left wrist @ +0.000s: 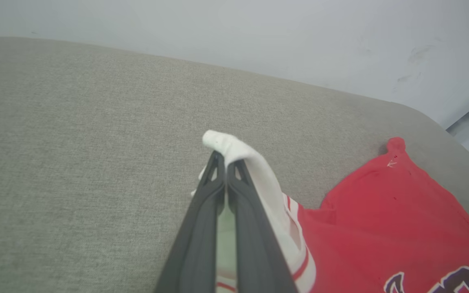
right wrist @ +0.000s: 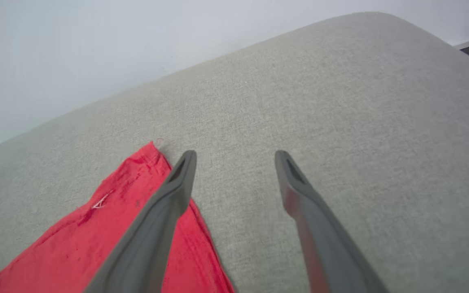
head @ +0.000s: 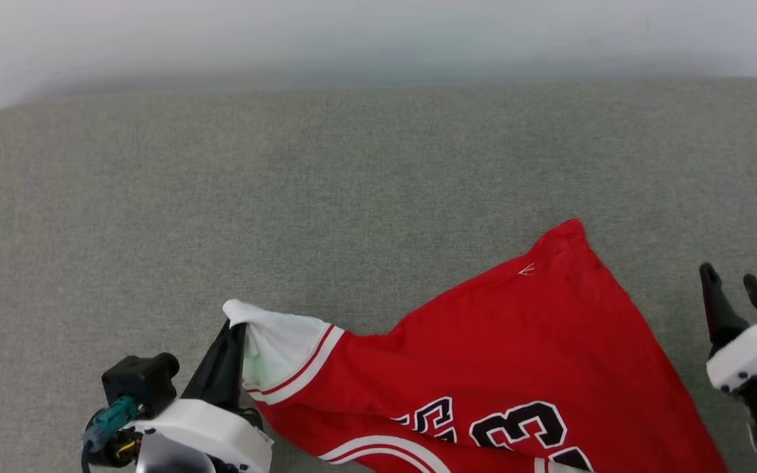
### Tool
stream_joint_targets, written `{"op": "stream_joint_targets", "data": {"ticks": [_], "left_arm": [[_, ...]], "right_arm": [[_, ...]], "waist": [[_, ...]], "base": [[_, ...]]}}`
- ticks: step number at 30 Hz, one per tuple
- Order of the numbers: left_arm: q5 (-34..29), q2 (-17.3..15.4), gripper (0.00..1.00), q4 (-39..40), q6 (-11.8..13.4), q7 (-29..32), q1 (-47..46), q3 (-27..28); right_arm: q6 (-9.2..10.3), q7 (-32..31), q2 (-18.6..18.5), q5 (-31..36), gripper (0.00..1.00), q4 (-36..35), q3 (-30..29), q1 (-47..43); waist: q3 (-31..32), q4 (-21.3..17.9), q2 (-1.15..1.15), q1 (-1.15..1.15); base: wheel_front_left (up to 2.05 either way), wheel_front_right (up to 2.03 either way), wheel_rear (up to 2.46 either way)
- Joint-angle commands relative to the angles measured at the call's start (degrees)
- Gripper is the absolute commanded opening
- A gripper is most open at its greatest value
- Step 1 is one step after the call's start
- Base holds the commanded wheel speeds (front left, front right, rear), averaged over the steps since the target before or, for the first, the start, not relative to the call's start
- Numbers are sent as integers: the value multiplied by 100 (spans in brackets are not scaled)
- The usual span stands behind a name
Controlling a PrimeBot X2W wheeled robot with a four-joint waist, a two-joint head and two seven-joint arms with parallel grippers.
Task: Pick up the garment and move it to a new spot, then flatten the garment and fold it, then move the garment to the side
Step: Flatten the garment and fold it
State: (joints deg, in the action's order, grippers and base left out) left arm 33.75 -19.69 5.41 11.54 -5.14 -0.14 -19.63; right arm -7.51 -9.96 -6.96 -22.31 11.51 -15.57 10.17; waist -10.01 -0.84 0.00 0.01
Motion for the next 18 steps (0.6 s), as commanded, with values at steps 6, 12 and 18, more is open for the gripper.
{"op": "stream_joint_targets", "data": {"ticks": [6, 12, 18], "left_arm": [[-87, 106, 0, -59, -161, -112, -464, -113], [-125, 175, 0, -162, -286, -210, -782, -189], [-97, 271, 0, -285, -357, -289, -986, -245]], "right_arm": [[3, -1354, -654, -171, 100, 621, 541, 1251], [4, -2925, -1091, -249, 100, 769, 1351, 1999], [3, -3586, -1253, -372, 100, 1004, 2004, 2343]], "waist": [[-618, 348, 0, -1], [-949, 534, 0, -1], [-1231, 655, 0, -1]], "base": [[0, 0, 0], [0, 0, 0], [0, 0, 0]]}}
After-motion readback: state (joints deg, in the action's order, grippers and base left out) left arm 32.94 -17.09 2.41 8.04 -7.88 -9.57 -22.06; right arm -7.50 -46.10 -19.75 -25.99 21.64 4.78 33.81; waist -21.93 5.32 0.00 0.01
